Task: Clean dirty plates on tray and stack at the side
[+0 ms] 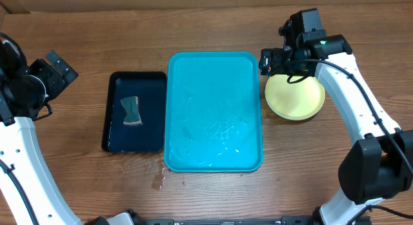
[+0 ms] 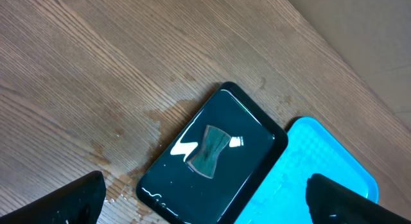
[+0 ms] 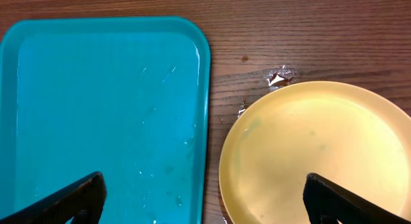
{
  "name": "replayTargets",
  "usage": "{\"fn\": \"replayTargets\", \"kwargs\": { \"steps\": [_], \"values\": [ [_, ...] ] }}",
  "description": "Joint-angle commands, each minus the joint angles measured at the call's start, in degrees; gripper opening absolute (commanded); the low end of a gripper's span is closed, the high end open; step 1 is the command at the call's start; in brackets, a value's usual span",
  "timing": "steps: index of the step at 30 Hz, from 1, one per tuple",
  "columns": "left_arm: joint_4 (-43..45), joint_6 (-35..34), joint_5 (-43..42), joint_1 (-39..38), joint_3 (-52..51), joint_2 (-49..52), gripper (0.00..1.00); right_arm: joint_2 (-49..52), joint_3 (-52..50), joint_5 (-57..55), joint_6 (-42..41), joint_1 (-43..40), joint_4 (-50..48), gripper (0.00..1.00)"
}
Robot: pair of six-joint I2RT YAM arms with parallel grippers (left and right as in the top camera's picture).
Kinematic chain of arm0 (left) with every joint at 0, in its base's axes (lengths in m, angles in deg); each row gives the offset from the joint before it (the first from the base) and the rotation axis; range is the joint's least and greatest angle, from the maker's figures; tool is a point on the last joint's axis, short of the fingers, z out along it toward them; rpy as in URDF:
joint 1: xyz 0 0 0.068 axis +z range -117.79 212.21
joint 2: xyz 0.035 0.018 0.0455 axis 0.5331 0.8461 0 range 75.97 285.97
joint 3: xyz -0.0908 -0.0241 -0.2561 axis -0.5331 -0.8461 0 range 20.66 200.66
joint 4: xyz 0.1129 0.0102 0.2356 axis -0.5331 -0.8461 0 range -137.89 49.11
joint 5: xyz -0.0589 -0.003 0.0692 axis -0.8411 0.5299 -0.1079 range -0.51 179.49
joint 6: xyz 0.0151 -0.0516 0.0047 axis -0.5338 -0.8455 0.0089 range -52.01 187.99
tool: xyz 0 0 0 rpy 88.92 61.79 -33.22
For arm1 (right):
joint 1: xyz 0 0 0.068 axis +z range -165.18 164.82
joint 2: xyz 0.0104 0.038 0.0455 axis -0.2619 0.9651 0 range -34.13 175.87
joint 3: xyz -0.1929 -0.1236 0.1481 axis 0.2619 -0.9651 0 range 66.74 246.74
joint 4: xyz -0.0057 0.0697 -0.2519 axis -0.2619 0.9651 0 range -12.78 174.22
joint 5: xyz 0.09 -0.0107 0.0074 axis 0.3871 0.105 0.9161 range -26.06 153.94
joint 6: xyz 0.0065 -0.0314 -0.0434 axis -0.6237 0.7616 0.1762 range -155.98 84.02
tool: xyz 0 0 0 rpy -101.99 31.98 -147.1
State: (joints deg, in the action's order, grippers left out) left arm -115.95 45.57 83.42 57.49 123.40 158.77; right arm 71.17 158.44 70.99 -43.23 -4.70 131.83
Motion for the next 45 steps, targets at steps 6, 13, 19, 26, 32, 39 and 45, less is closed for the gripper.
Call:
{"fn": "replayTargets", "kwargs": {
  "steps": [6,13,19,26,32,39,45],
  "values": [
    [0.09,-0.76,-0.59,0.20,0.39,0.35,1.00,-8.46,0.24,-0.39,0.22,4.98,-0.24,1.00],
    [0.09,-0.76,-0.59,0.20,0.39,0.35,1.00,-22.10,0.24,-0.39,0.22,7.89,-0.22,1.00],
    [0.09,-0.76,-0.59,0.20,0.39,0.35,1.00,-35.63,0.24,-0.39,0.22,7.78,-0.22,1.00],
    [0.09,-0.76,-0.59,0.20,0.39,0.35,1.00,-51.08,0.24,-0.39,0.22,7.78,-0.20,1.00],
    [0.09,-0.76,-0.59,0.20,0.39,0.35,1.00,-63.01,0.24,-0.37,0.22,7.39,0.37,1.00],
    [0.09,-0.76,-0.59,0.20,0.39,0.35,1.00,-72.67,0.24,-0.90,0.24,0.46,4.50,1.00],
    [0.09,-0.76,-0.59,0.20,0.39,0.35,1.00,-78.62,-0.57,-7.61,0.26,-5.01,6.03,1.00]
  ]
}}
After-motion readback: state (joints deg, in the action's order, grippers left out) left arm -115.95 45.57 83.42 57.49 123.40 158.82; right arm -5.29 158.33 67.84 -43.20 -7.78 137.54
